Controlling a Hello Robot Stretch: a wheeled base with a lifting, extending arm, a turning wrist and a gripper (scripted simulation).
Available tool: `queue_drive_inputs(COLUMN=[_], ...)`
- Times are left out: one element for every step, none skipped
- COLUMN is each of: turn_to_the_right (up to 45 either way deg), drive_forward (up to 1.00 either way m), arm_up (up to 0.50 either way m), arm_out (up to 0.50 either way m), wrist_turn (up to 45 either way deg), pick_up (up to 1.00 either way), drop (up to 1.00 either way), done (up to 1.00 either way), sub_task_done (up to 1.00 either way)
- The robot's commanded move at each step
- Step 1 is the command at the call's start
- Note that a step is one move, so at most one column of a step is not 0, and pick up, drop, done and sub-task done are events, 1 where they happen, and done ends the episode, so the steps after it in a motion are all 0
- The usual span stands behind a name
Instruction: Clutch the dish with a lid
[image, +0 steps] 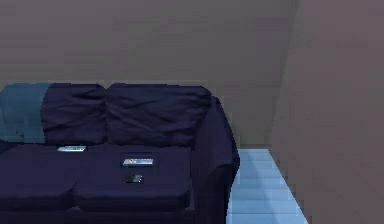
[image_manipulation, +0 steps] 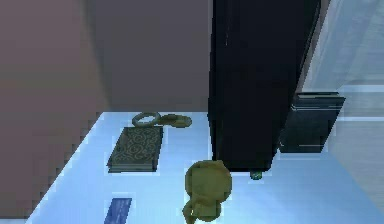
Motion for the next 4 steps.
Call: queue_drive_inputs(turn_to_the_right=[0.0,0.0,0.0,0.0], drive_forward=[0.00,0.00,0.00,0.00], arm_up=[0.50,0.38,0.00,0.00], arm_out=[0.00,0.00,0.40,0.00], wrist_turn=[0.0,0.0,0.0,45.0], pick_up=[0.00,0.00,0.00,0.00], drop=[0.00,0.00,0.00,0.00], done=[0.00,0.00,0.00,0.00], sub_task_done=[0.00,0.00,0.00,0.00])
